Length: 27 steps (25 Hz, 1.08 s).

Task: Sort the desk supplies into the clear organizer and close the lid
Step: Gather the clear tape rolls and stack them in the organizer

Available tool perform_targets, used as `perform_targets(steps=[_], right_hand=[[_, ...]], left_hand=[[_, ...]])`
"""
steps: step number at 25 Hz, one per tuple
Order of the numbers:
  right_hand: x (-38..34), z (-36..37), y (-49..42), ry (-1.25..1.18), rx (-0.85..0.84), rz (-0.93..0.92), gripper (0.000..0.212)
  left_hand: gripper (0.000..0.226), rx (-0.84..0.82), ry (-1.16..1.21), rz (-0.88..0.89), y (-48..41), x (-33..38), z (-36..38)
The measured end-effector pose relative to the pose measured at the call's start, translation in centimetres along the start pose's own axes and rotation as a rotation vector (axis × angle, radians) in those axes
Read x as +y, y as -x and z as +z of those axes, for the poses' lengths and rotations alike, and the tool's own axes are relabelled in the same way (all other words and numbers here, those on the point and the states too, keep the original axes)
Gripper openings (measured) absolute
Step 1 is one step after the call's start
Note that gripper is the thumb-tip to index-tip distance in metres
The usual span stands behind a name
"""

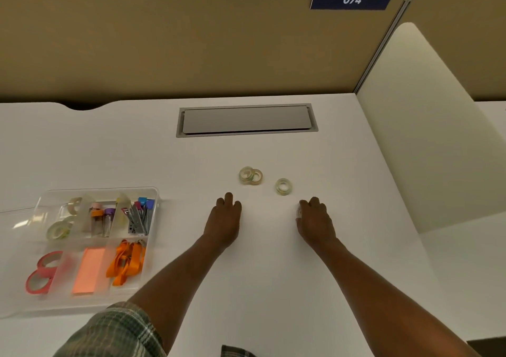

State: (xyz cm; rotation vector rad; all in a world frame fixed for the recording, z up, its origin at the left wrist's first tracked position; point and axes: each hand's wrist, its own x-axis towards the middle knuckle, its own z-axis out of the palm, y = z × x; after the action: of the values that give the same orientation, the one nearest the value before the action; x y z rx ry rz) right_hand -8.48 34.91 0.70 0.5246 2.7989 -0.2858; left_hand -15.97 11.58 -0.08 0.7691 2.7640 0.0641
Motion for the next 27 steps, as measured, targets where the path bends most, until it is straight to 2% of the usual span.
perform_targets(steps=[2, 6, 11, 14, 20, 27], right_hand=[[-0.6, 0.3, 0.2, -0.037, 0.018, 0.009, 0.027], [-2.7, 0.6, 0.6, -0.188, 0.016, -0.014, 0.044], [-8.5, 0.1, 0.3, -0.299, 0.067, -0.135, 0.041], [-13.4, -0.4, 0.0, -0.293, 0.107, -0.244, 0.041], [-25.7, -1.1, 0.2, -0.365, 0.143, -0.483, 0.044], [-39.7, -0.1, 1.7, -0.405, 0.050, -0.714, 0.048]], left_hand=[[0.028, -0.011, -0.024, 0.014, 0.3, -0.5, 0.2], [0.031, 0.000, -0.062, 0.040, 1.1, -1.9, 0.4], [0.044, 0.049, 0.151, -0.017, 2.7, -4.8, -1.1], [0.049, 0.128, 0.266, -0.063, 4.0, -7.8, -2.5], [0.050, 0.344, 0.304, -0.193, 8.0, -17.6, -4.8], [0.050, 0.437, 0.305, -0.412, 14.6, -29.0, -4.4]])
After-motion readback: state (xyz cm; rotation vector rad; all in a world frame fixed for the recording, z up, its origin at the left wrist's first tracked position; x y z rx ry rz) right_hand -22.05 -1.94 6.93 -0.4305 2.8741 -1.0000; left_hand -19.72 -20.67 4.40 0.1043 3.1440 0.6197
